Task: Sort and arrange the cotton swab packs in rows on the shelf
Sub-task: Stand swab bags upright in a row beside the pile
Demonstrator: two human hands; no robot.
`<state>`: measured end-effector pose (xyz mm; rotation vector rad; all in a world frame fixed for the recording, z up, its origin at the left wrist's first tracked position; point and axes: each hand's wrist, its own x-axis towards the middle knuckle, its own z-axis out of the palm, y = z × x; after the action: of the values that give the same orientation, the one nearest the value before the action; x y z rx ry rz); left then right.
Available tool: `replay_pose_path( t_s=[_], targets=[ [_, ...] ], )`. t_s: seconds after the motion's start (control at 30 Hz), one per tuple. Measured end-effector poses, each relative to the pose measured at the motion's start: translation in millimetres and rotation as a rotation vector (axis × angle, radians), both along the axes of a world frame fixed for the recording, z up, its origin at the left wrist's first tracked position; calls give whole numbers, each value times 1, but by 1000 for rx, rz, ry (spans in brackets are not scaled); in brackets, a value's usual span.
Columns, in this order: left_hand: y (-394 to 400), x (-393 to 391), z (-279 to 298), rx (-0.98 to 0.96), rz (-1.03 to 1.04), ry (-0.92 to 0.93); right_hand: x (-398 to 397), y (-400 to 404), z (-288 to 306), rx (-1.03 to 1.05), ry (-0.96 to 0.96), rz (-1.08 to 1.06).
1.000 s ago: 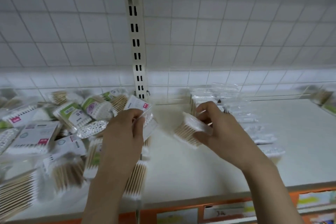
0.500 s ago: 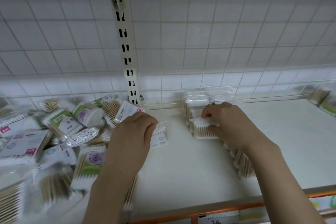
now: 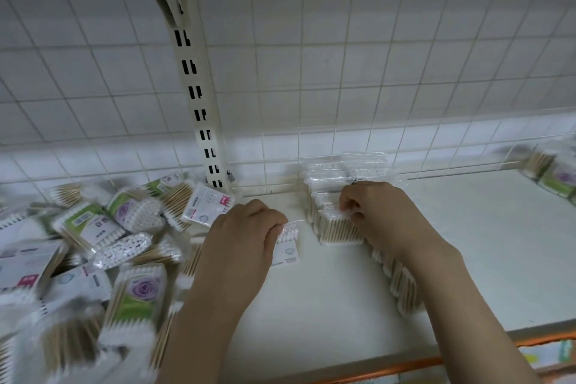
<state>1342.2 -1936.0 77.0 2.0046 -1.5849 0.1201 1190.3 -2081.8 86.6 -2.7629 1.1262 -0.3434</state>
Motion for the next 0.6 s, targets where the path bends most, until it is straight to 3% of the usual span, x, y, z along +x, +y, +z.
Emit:
replay_pose_path(
  t_s=[0.6],
  targets=[
    [-71,-57,-6,113,-160,-100,-72,15,11,-9,-219,-79]
  ],
)
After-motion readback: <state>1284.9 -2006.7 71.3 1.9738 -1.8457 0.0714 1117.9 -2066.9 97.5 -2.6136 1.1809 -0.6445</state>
